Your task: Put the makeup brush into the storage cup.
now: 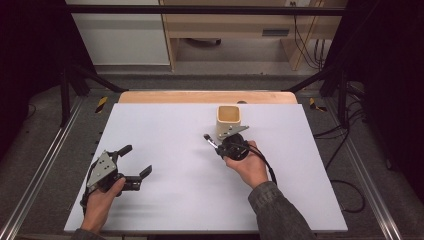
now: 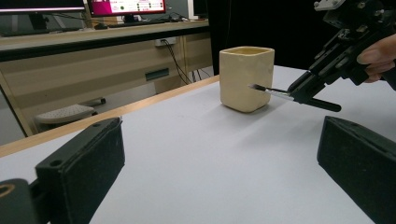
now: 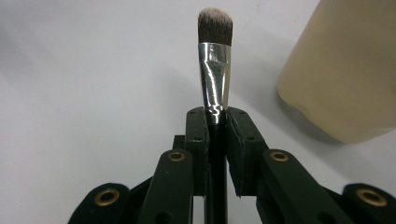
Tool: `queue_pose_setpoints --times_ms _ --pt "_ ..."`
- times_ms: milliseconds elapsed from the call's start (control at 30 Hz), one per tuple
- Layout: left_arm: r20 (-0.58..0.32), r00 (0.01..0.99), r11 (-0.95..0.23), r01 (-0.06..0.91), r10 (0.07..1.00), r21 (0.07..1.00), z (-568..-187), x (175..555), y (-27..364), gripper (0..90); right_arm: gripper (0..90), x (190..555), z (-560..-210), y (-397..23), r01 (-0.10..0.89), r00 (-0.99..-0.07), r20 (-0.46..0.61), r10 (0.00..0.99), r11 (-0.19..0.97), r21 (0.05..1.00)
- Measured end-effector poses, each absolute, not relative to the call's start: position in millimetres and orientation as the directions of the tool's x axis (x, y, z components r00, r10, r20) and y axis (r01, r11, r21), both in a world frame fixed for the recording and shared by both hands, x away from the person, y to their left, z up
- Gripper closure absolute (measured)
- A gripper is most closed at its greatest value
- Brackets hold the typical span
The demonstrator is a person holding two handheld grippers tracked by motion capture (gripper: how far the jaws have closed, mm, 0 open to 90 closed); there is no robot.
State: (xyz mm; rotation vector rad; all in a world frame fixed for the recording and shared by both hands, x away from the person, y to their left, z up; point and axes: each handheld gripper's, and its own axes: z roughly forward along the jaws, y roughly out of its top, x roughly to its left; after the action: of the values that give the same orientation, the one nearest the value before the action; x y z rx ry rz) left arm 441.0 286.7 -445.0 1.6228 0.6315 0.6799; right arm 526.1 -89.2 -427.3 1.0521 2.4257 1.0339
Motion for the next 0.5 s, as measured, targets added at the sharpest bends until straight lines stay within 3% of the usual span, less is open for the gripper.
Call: queue_pose_setpoints --times_ms 500 --pt "0.086 0.678 -0.144 0.029 0.73 0.989 -444.2 440.7 288.2 0.6 79.4 519.5 -400.2 -87.3 0.433 -0.664 -0.067 0.745 0.455 0.778"
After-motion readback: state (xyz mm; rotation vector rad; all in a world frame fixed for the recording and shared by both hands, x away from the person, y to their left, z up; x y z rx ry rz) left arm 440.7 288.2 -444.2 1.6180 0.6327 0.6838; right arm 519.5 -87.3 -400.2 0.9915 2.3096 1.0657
